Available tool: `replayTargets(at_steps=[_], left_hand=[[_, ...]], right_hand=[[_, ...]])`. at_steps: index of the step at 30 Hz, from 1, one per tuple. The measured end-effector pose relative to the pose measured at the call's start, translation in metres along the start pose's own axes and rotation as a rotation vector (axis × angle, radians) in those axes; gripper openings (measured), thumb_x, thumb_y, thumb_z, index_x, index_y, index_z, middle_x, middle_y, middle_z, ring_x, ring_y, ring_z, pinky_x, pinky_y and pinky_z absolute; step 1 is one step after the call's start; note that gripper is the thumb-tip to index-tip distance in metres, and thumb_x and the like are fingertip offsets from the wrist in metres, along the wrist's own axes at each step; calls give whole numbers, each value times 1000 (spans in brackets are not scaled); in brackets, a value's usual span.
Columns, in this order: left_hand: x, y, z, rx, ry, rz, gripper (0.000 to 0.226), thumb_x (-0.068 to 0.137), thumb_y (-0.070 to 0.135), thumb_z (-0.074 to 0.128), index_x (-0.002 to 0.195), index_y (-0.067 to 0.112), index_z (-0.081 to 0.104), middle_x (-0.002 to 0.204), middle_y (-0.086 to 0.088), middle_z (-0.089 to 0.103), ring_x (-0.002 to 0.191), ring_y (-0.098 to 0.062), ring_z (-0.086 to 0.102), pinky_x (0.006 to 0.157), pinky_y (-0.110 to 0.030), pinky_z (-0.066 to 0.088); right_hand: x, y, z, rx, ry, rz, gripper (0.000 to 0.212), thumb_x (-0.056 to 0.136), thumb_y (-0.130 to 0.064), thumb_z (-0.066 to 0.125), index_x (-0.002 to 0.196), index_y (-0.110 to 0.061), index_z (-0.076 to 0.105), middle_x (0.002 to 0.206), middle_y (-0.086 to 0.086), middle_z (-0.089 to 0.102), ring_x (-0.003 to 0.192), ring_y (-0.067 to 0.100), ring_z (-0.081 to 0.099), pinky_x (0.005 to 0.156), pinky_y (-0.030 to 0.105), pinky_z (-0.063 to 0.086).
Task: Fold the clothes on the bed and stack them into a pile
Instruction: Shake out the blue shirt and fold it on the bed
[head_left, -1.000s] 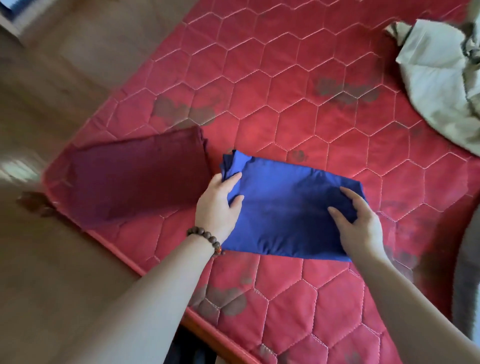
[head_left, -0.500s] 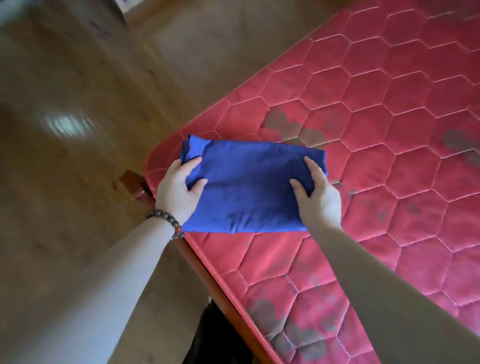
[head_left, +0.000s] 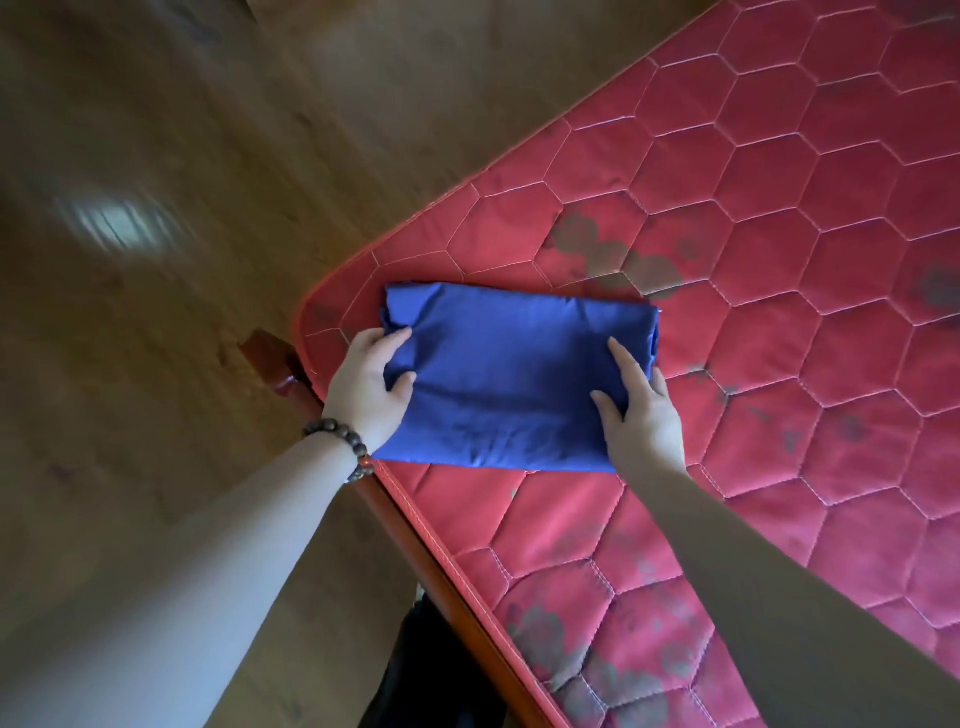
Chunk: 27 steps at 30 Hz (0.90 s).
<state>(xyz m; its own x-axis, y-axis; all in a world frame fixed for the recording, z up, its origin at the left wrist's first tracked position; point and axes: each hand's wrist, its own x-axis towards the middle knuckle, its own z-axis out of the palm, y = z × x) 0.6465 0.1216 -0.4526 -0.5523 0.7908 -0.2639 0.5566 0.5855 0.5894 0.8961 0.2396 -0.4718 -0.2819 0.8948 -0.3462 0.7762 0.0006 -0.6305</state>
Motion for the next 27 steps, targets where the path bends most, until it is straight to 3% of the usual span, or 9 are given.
replayTargets(at_steps=[3, 5, 6, 9, 11, 13, 18, 23, 27], left_hand=[[-6, 15, -3, 225, 237, 99, 41, 84, 12, 65, 124, 5, 60, 135, -18, 45, 118, -37, 49, 97, -46, 43], [-5, 25, 3, 361, 307, 282, 43, 84, 14, 59, 125, 1, 57, 143, -20, 42, 130, -38, 43, 104, -50, 37], [-3, 30, 10, 414, 261, 375, 48, 86, 15, 56, 131, -1, 54, 148, -19, 38, 137, -36, 36, 110, -50, 32], [6, 36, 37, 566, 17, 439, 61, 94, 21, 42, 149, -2, 29, 161, -16, 14, 149, -29, 11, 122, -44, 10], [11, 26, 54, 702, -68, 358, 64, 100, 29, 30, 154, 5, 4, 163, -12, -4, 150, -25, -6, 122, -42, 0], [14, 11, 65, 766, -60, 311, 65, 101, 36, 24, 152, 11, -9, 163, -7, -10, 150, -24, -11, 122, -44, -2], [17, 1, 72, 700, 46, 321, 71, 90, 51, 28, 154, 21, 18, 163, -11, 8, 148, -38, 6, 120, -52, 8], [18, -3, 73, 689, 40, 297, 79, 86, 59, 31, 155, 25, 15, 157, -31, 0, 148, -42, 2, 120, -54, 7], [20, -1, 72, 706, 26, 284, 83, 84, 64, 29, 155, 25, 12, 157, -33, 1, 148, -41, 2, 120, -53, 6]], right_hand=[[-5, -9, -4, -313, 246, 15, 63, 91, -31, 61, 148, -26, 37, 147, 13, 34, 125, 36, 40, 102, 46, 32], [-6, -25, -1, -407, 412, -202, 57, 88, -25, 61, 141, -11, 47, 146, 20, 40, 129, 40, 41, 108, 53, 29], [-4, -36, 7, -426, 432, -338, 55, 85, -21, 61, 137, -6, 52, 144, 21, 45, 129, 40, 44, 110, 55, 30], [3, -71, 47, -535, 156, -563, 56, 87, -15, 53, 141, -4, 46, 150, 16, 39, 140, 32, 35, 117, 55, 18], [6, -80, 76, -606, -76, -547, 60, 98, -19, 37, 153, -9, 18, 162, 6, 14, 149, 21, 9, 121, 46, -2], [10, -70, 94, -637, -142, -497, 61, 100, -25, 26, 155, -14, 0, 163, 0, 1, 150, 14, -4, 121, 42, -8], [20, -35, 80, -687, -31, -459, 65, 95, -50, 24, 154, -26, 15, 162, -4, 12, 149, 18, 8, 120, 46, -2], [22, 9, 48, -651, 98, -231, 75, 90, -60, 30, 154, -23, 18, 162, 3, 16, 149, 20, 12, 120, 51, 5], [22, 10, 47, -625, 87, -217, 73, 91, -60, 26, 155, -26, 13, 162, 2, 12, 149, 19, 7, 120, 52, 3]])
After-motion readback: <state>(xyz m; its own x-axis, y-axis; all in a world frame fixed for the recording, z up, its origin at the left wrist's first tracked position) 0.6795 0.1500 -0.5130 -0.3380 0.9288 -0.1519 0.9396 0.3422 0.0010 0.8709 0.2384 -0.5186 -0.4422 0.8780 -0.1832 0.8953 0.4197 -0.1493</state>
